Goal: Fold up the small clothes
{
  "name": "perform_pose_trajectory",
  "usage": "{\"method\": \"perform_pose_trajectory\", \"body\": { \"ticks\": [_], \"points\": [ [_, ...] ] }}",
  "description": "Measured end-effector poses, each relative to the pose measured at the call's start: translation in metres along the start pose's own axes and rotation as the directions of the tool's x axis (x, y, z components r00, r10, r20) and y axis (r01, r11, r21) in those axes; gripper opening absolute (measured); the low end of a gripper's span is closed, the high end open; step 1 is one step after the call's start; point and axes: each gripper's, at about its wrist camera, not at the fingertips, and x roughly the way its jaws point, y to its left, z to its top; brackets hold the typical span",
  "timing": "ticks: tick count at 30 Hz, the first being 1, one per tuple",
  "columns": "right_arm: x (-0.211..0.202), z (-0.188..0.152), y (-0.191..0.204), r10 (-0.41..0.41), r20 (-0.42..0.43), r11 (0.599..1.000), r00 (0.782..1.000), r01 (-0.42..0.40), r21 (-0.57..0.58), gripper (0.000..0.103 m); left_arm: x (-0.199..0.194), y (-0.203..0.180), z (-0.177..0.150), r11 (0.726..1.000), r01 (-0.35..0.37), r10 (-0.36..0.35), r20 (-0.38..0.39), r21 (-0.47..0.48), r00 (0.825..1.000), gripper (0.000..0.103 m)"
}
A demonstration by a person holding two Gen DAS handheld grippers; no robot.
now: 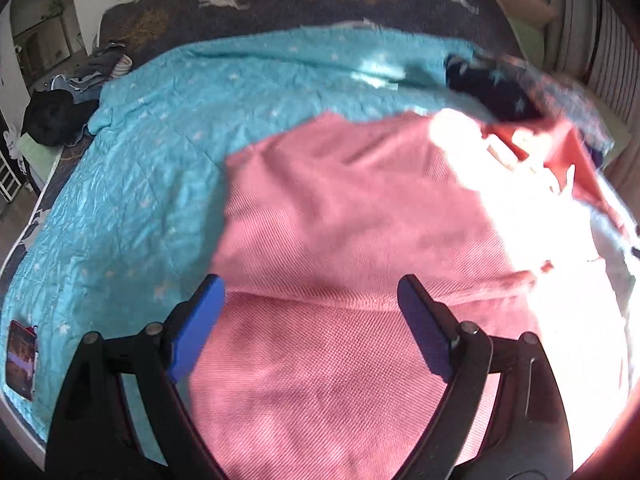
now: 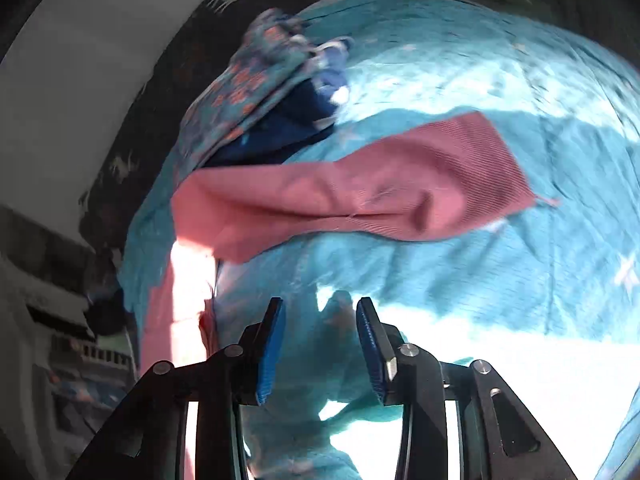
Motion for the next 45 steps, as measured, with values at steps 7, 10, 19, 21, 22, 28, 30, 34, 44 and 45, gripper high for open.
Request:
{"method": "perform_pose_trajectory", "body": {
  "ticks": [7,10,19,21,22,28,30,34,44,45],
  "points": [
    [-0.033,0.028,-0.064,-0.031,0.105,0.98,0.994,0.01,0.2,0.05,0.014,0.0,-0.005,0.998,-0.033,0.028,-0.092,-0.05,0.995,0.088],
    [-0.022,0.04,-0.076,0.018,0.087,0.969,0.996,-0.039,0.244,0.051,-0.01,-0.016,0.003,1.0,-0.009,0.008,-0.036,-0.022,0.999,0.088],
    [0.017,0.065,-0.075,0.105,0.126,0.911,0.987,-0.146,0.386,0.028,-0.055,-0.094,0.024,0.981,0.04,-0.056,0.083,0.188,0.995,0.088],
    [0.019,0.067,-0.077,0.073,0.144,0.895,0.987,-0.129,0.427,0.005,-0.053,-0.1,0.024,0.982,0.055,-0.069,0.074,0.18,0.995,0.088],
    [0.015,0.067,-0.078,0.053,0.168,0.891,0.984,-0.123,0.438,0.004,-0.051,-0.099,0.026,0.983,0.067,-0.08,0.066,0.17,0.995,0.088],
    [-0.052,0.087,-0.022,0.026,0.378,0.974,0.926,-0.108,0.197,0.003,-0.035,-0.076,0.025,0.994,0.064,-0.067,0.024,0.086,0.997,0.088],
    [-0.08,0.093,0.01,0.06,0.44,0.991,0.896,-0.106,0.08,0.003,-0.031,-0.068,0.024,0.996,0.081,-0.082,0.01,0.048,0.997,0.088],
    [-0.113,0.102,0.078,0.148,0.492,0.986,0.858,-0.091,-0.138,0.003,-0.027,-0.06,0.021,0.996,0.092,-0.093,0.004,0.019,0.996,0.088],
    [-0.043,0.047,0.259,0.329,0.253,0.833,0.91,-0.153,-0.531,0.004,-0.02,-0.035,0.014,0.986,0.141,-0.142,-0.005,-0.09,0.99,0.088],
    [-0.028,0.031,0.278,0.349,0.197,0.804,0.916,-0.185,-0.564,0.004,-0.02,-0.027,0.014,0.983,0.142,-0.144,-0.004,-0.113,0.99,0.088]
  ]
}}
